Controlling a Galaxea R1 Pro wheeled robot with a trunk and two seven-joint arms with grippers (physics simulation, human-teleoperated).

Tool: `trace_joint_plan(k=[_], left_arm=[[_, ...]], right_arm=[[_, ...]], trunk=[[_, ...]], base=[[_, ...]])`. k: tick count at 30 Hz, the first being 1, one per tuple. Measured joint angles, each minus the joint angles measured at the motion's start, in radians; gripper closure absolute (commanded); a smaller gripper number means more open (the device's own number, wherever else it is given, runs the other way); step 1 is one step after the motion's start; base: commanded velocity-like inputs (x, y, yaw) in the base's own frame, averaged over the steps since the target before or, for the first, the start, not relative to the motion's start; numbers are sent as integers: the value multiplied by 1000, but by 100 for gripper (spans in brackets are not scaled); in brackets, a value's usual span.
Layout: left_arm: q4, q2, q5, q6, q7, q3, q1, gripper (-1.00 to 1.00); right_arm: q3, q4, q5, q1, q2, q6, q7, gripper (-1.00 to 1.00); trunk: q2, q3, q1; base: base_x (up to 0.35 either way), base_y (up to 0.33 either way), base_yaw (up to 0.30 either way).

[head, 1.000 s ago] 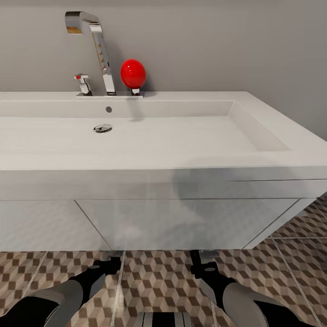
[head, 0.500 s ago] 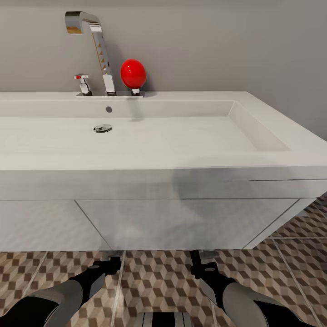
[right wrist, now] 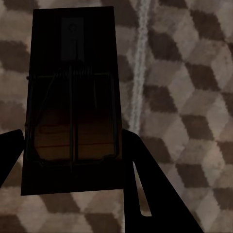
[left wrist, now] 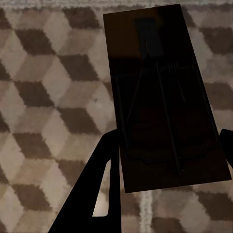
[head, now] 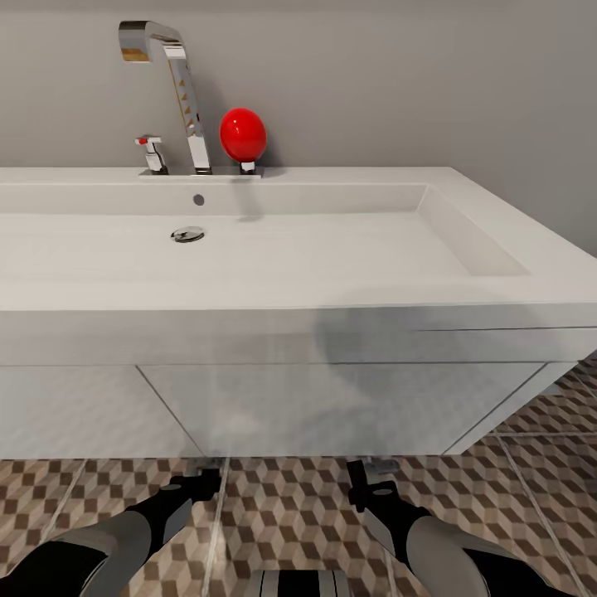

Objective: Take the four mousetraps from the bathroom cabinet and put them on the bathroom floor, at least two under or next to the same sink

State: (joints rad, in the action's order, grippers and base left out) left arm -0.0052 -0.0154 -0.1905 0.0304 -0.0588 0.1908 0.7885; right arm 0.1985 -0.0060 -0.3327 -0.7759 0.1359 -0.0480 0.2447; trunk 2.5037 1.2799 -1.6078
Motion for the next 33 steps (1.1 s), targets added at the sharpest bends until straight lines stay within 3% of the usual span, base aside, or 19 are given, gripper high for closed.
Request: trace_joint_plan(k=[33], left_arm=[[0,-4,-1,2,0,0,0,100]], right_arm=[[0,-1,-4,0,-1,6,0,100]], trunk=[[0,0,0]], base=[[0,0,0]])
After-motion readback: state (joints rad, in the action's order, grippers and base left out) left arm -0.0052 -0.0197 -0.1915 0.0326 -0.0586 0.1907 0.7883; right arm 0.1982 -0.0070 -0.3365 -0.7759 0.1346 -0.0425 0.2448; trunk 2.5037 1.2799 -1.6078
